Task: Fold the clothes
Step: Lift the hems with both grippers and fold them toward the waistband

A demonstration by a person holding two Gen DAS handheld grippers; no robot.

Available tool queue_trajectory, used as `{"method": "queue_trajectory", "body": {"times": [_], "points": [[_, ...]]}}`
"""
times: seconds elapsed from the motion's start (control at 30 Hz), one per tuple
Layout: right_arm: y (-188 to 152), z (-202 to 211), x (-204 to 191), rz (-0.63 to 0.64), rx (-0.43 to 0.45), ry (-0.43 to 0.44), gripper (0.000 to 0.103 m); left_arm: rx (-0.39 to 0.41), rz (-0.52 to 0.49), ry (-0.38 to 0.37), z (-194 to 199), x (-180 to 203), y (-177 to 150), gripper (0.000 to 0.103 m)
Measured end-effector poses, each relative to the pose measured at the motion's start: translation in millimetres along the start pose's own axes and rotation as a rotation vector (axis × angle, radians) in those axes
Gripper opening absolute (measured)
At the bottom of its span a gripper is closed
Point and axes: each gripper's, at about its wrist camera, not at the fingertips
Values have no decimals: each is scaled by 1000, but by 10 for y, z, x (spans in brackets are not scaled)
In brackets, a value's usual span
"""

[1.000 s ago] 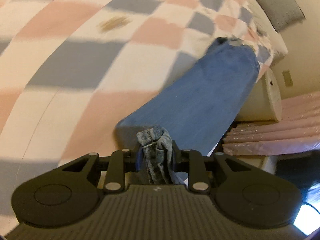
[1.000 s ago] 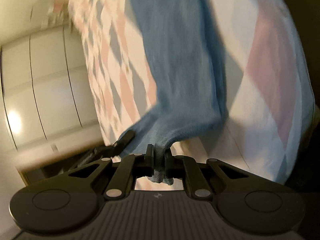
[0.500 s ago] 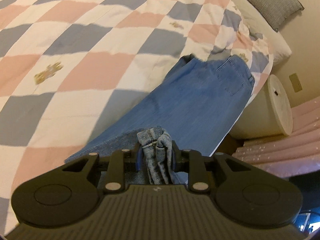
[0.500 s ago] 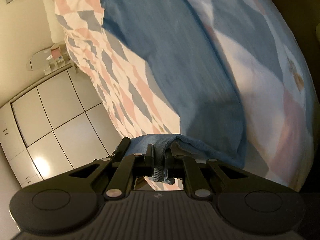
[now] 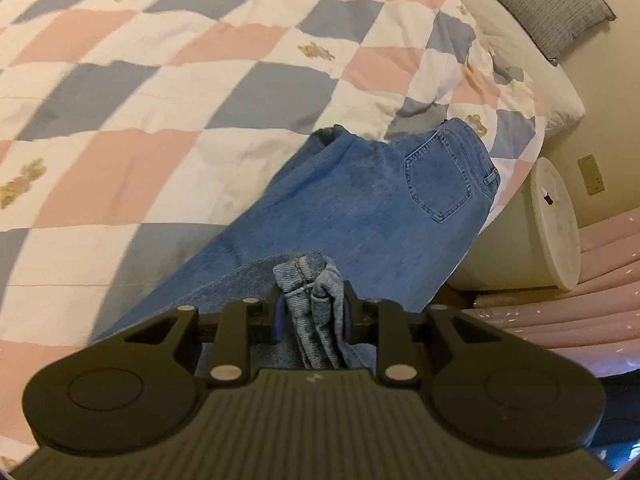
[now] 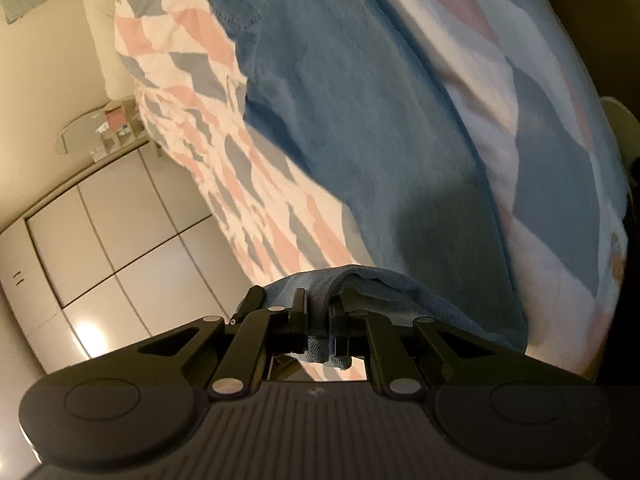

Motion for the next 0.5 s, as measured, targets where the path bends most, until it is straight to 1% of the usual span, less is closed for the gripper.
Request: {"method": "queue_trajectory", "body": {"times": [0.13, 0.27, 0.5], "points": [[201, -44, -83, -2, 31, -27, 10, -37, -7, -12, -228, 121, 163, 22], [368, -87, -105, -21, 68, -29, 10, -59, -37, -5, -361, 260, 299, 22], [624, -141, -200, -45, 94, -43, 10, -77, -64, 10, -547, 590, 469, 22]]}}
Point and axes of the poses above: each gripper's, at about its wrist camera, not at the fingertips, and z roughly against the way its jaws point, x to its right, y to its top, and after that the axes turned 15 degrees about y, right-handed
